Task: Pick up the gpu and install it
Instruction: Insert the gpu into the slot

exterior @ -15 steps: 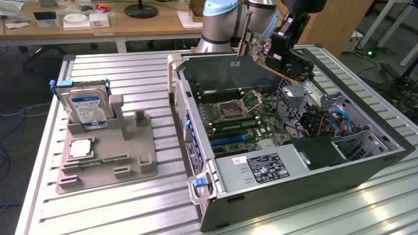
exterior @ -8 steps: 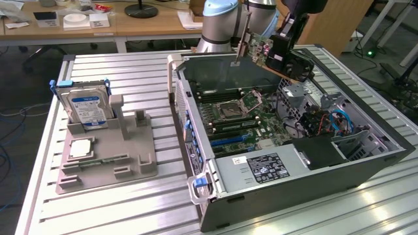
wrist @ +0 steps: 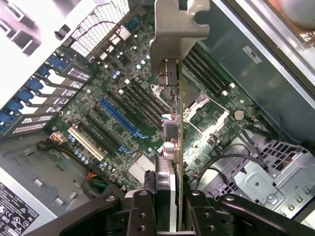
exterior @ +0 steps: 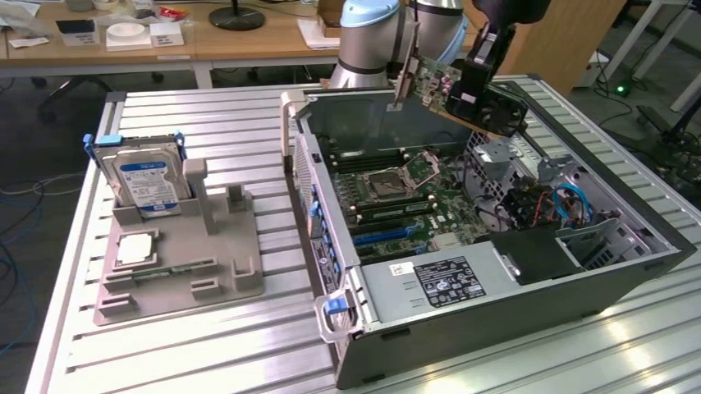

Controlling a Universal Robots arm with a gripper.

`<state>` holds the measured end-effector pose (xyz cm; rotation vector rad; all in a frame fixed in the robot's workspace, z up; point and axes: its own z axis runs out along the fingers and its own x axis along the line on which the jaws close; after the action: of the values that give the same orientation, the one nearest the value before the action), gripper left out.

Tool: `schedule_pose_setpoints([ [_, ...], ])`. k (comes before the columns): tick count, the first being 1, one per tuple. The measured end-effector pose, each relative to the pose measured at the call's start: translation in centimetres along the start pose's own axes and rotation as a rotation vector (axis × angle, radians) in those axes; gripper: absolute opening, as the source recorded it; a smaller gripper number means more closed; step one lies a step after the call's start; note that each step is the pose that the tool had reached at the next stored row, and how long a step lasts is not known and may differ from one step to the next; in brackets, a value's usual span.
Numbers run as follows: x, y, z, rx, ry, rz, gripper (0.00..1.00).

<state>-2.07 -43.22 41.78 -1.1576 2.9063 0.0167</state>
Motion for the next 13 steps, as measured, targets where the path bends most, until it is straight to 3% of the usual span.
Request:
schedule_pose_setpoints([
  [13, 0.17, -0.18, 0.04, -0.0018, 0.0005, -0.110, 0.28],
])
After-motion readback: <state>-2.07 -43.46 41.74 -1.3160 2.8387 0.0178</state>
